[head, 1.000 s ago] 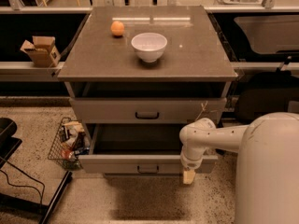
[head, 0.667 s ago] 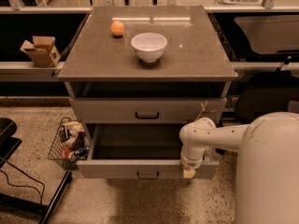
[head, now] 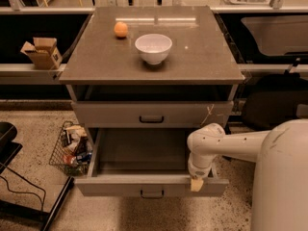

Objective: Open middle drawer

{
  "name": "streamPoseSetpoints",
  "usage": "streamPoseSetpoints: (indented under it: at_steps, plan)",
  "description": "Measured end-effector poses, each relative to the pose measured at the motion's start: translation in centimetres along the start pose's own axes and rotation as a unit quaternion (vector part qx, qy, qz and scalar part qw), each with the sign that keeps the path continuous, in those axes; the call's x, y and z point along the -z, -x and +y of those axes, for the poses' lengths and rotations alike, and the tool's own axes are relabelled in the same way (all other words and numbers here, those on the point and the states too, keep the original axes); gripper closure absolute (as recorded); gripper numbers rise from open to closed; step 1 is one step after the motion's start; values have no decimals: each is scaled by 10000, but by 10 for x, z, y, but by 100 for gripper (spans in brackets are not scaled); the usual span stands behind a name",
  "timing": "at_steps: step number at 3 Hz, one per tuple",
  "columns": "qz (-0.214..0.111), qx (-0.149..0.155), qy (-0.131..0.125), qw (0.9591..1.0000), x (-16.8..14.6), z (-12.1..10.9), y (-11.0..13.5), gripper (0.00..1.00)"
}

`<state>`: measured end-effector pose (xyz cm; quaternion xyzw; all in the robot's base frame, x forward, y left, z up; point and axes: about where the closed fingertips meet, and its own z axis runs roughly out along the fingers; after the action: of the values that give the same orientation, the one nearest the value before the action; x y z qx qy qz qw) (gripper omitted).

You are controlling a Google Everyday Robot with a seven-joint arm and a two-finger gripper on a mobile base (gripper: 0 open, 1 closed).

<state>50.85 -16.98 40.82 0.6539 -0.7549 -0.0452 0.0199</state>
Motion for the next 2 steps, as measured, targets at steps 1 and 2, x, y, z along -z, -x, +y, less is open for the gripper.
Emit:
streamPoseSetpoints:
  at_steps: [1, 2]
  plan:
    - [19, -36, 90, 10000, 2, 14, -7, 100]
    - [28, -55, 185, 9998, 3, 26, -12, 100]
